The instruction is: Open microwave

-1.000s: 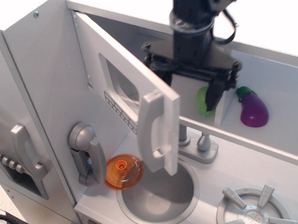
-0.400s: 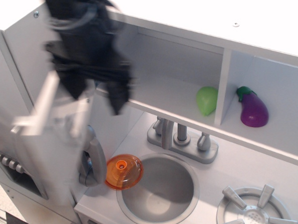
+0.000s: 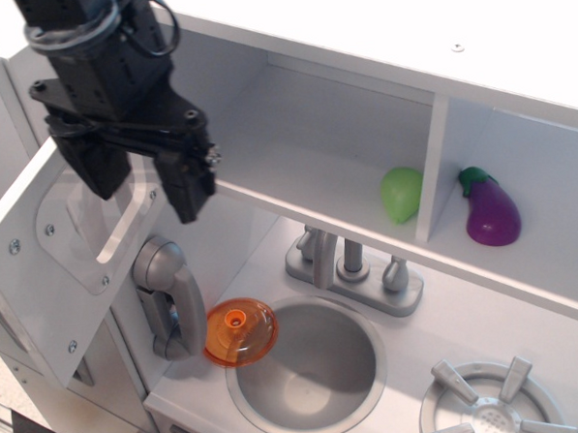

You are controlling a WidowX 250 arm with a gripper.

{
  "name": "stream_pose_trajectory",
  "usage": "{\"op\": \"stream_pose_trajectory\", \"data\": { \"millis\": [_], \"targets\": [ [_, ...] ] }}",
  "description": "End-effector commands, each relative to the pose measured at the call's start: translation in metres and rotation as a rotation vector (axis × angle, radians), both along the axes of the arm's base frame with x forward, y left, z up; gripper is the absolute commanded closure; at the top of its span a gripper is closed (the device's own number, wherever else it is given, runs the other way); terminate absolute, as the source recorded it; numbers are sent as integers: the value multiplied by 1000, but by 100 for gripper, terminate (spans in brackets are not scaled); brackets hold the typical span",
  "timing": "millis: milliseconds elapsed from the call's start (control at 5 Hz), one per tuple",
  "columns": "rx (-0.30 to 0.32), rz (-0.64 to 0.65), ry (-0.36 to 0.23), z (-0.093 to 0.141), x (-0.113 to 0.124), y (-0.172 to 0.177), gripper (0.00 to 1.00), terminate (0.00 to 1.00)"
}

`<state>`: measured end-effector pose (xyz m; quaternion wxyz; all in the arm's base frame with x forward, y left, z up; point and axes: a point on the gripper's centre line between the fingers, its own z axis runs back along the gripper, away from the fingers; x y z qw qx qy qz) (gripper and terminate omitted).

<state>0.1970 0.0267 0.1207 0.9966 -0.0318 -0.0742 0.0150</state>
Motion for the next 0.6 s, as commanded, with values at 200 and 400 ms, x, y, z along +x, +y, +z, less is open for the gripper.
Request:
{"op": "stream_pose_trajectory", "data": {
  "millis": [200, 400],
  "targets": [
    [-53, -8, -47, 50, 11, -40, 0, 0],
    [-53, -8, -47, 50, 11, -40, 0, 100]
  ]
}}
